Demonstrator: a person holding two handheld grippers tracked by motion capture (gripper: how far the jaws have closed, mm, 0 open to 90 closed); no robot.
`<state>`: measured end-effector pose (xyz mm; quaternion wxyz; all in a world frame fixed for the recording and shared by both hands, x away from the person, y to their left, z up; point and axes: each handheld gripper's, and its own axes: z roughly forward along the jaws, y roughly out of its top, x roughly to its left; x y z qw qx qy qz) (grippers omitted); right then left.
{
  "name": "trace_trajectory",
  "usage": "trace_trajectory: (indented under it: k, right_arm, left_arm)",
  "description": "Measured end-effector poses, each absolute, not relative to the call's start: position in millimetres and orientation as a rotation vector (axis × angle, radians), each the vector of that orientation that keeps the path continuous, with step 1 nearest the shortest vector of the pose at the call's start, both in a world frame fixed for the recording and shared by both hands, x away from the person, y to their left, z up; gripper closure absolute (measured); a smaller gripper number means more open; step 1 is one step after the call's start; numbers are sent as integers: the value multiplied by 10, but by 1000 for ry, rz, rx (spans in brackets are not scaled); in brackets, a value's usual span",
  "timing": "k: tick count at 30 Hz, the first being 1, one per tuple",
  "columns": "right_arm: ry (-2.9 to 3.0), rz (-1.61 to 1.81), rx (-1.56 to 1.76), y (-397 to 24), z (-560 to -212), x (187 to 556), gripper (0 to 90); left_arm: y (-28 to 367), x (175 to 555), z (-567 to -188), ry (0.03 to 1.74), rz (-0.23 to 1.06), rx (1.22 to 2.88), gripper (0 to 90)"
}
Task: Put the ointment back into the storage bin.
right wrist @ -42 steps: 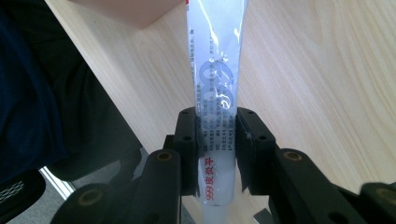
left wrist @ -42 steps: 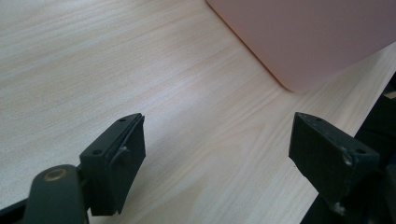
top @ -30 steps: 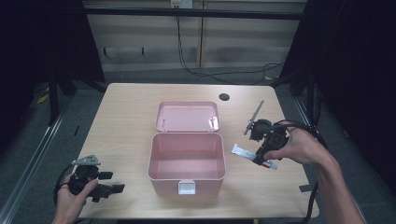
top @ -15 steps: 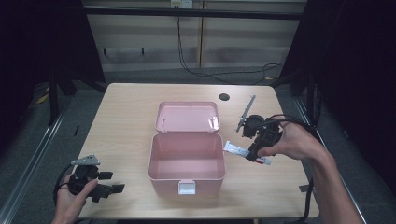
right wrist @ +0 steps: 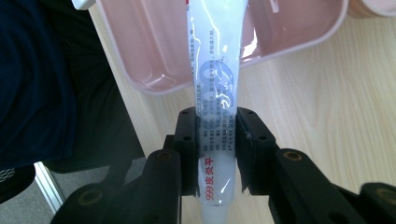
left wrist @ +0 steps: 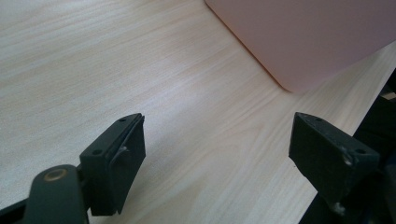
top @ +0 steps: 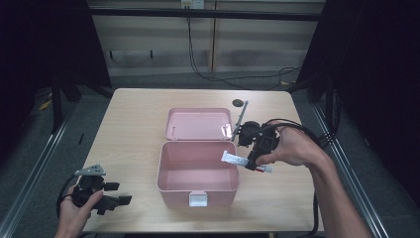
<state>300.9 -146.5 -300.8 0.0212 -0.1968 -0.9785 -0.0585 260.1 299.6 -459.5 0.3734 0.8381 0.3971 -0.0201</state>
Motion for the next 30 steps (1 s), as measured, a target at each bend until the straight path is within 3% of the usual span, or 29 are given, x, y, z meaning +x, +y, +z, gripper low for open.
trace_trajectory:
  k: [30]
  right_arm:
    - [-3052, -133, -409, -810, -3129, 3088, 717]
  left_arm:
    - [2995, 2597, -4593, 1013, -56, 2141, 185]
